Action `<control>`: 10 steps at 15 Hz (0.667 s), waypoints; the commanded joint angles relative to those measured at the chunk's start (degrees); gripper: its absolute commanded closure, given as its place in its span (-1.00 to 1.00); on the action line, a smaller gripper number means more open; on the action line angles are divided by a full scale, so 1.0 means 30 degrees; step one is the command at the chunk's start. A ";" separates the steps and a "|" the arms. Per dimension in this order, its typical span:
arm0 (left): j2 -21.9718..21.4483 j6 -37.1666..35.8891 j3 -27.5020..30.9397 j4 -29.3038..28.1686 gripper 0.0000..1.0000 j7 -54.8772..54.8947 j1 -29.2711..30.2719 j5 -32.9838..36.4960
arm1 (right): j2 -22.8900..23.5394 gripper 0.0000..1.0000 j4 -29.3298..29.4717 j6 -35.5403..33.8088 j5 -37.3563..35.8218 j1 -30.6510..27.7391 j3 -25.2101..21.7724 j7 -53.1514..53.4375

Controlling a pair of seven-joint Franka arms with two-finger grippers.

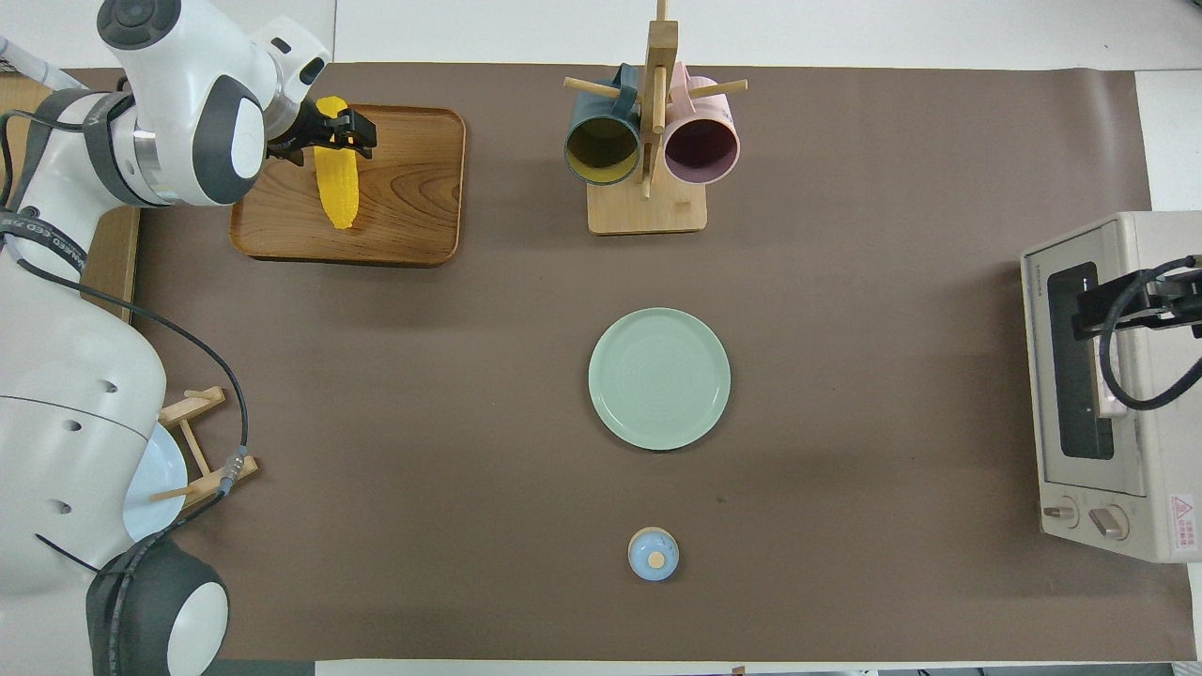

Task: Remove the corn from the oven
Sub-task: 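Lower the corn onto the wooden tray and open the left gripper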

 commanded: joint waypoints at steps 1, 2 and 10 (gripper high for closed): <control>-0.2228 -0.1908 0.0009 -0.0925 -1.00 -0.0005 0.0094 0.0236 | 0.0147 -1.00 0.0259 0.0023 0.0608 -0.0120 -0.0165 -0.0625; -0.3162 -0.2408 0.0009 -0.1391 -1.00 -0.0005 0.0123 0.0237 | 0.0147 -1.00 0.0259 0.0052 0.0579 -0.0120 -0.0165 -0.0625; -1.1455 -0.7560 0.0068 -0.6403 -1.00 -0.0298 0.0387 0.0266 | 0.0146 -1.00 0.0288 0.0082 0.0550 -0.0033 -0.0165 -0.0655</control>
